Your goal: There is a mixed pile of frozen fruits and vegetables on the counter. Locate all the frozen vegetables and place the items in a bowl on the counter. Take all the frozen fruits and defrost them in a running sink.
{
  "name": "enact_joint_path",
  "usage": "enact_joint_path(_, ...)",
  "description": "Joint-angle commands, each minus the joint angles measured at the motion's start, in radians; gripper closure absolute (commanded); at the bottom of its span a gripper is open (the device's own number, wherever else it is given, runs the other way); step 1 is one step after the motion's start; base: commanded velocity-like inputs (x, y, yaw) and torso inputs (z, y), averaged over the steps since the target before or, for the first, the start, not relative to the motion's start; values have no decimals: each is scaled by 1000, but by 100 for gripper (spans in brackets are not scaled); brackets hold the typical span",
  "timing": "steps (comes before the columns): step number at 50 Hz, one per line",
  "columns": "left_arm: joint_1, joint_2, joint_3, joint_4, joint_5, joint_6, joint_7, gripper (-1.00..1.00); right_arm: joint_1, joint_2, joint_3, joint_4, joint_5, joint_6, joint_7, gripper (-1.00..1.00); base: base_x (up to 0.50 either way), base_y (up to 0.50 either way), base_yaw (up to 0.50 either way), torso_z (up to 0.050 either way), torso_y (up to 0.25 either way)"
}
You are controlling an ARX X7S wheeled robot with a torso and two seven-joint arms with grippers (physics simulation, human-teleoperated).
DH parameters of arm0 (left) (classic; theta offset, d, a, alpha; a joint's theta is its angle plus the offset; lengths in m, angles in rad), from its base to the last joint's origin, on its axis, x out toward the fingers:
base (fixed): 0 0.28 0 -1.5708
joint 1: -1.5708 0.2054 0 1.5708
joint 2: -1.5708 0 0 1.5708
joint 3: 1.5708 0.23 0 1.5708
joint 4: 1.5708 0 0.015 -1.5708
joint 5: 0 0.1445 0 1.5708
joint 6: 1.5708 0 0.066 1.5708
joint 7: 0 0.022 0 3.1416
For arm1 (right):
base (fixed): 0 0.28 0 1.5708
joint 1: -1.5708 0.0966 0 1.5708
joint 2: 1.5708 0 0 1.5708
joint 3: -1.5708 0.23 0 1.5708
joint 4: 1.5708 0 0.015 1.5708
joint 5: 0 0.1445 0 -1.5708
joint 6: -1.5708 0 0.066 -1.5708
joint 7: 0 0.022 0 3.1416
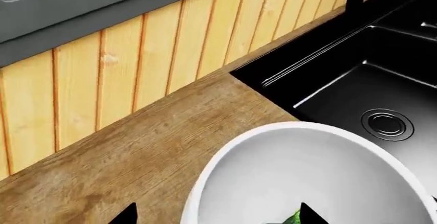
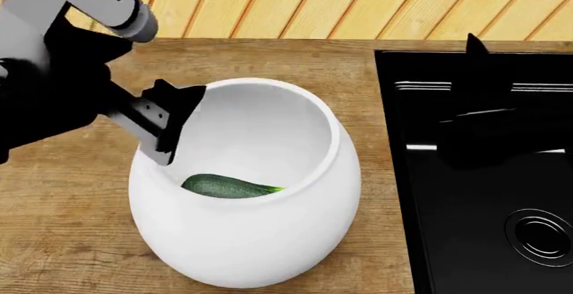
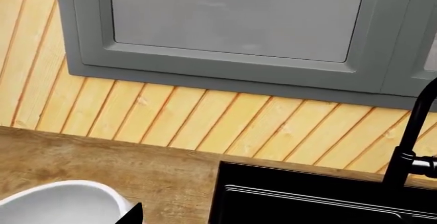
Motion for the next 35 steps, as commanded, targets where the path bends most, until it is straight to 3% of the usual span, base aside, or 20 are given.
enact_joint_path(1, 70, -162, -174, 182, -161, 30, -250, -100, -91, -25, -14, -77, -211, -79, -33, -100, 0, 0, 0, 0, 0)
enact_joint_path(2, 121, -197, -193, 250, -194, 52, -400, -100, -123, -32, 12, -82, -204, -105, -15, -100, 0, 0, 0, 0, 0)
enact_joint_path(5, 231, -265, -247, 266, -242, 126, -533, -100, -142, -25, 19, -88, -237, -112, -9, -100, 0, 0, 0, 0, 0)
enact_joint_path(11, 309, -355, -278, 314, -244, 164, -681, -100, -101, 0, -30, -54, -222, -61, 49, -100, 0, 0, 0, 0, 0)
enact_joint_path(21, 229, -361, -274, 264, -321, 104, -668, -100, -87, 5, -46, -24, -175, -48, 41, -100, 0, 0, 0, 0, 0)
enact_joint_path(27, 223, -336, -261, 238, -315, 104, -679, -100, -84, 17, -41, -26, -141, -51, 58, -100, 0, 0, 0, 0, 0)
enact_joint_path(35, 231, -365, -274, 263, -359, 100, -663, -100, -67, 12, -63, -16, -116, -50, 103, -100, -164, 0, 0, 0, 0)
